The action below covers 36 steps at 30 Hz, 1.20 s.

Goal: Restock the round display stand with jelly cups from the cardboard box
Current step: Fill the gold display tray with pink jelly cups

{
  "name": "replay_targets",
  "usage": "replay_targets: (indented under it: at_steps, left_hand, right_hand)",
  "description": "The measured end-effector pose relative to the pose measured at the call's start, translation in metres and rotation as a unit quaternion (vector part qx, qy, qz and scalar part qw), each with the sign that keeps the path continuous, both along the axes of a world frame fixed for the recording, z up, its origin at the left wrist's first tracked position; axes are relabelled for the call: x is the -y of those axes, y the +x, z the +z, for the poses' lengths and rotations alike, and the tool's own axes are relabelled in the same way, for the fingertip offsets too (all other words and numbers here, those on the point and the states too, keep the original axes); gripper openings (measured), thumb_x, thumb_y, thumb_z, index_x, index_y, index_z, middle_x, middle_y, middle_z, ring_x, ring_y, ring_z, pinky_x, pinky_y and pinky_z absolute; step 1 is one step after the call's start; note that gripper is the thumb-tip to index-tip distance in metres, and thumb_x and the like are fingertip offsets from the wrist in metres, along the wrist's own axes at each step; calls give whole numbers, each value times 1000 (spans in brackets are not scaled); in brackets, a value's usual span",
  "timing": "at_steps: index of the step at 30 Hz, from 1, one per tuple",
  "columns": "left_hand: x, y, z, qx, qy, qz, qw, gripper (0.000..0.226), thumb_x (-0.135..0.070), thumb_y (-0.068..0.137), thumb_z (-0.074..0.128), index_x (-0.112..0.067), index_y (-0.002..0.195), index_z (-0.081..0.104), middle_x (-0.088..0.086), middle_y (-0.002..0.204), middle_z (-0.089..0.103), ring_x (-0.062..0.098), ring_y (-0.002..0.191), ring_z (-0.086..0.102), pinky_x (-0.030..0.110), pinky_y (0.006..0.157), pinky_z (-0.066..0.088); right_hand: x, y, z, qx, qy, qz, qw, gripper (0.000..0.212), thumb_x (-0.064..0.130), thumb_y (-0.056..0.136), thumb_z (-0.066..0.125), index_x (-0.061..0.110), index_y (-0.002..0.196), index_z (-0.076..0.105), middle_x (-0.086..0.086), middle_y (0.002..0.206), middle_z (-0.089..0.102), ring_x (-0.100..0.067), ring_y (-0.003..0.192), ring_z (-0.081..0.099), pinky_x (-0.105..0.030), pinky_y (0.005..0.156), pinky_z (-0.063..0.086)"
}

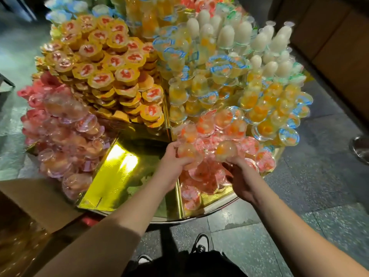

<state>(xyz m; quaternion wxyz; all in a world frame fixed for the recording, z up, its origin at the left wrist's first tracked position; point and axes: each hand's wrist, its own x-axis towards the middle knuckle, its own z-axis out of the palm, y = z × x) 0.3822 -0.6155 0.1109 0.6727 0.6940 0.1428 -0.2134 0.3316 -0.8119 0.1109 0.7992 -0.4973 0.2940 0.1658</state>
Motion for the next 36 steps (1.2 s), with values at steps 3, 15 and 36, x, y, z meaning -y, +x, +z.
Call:
replay_targets:
  at_steps: [3,15,36]
  left_hand:
    - [17,6,-2,59,94,-52,992,61,-19,83,77,-33,131,42,-5,127,59,11,103,62,28,84,55]
    - [69,22,-20,151,293,-37,943,59,-26,86,74,-17,136,44,-1,141,37,20,127,42,24,87,35]
    - [90,24,-51,160,368,-55,914,63,-24,93,66,-17,147,34,2,150,29,24,139,30,35,98,43]
  right_hand:
    - [20,14,-6,26,-62,-9,998,43,22,82,69,19,123,55,2,110,68,-10,101,61,-29,82,40]
    - [37,65,-47,141,-522,89,836,73,41,71,82,17,131,49,-2,125,56,-24,119,52,-44,101,45]
    - [19,72,-70,139,-583,88,796,65,25,88,74,9,141,42,-7,137,50,-24,125,51,-34,101,43]
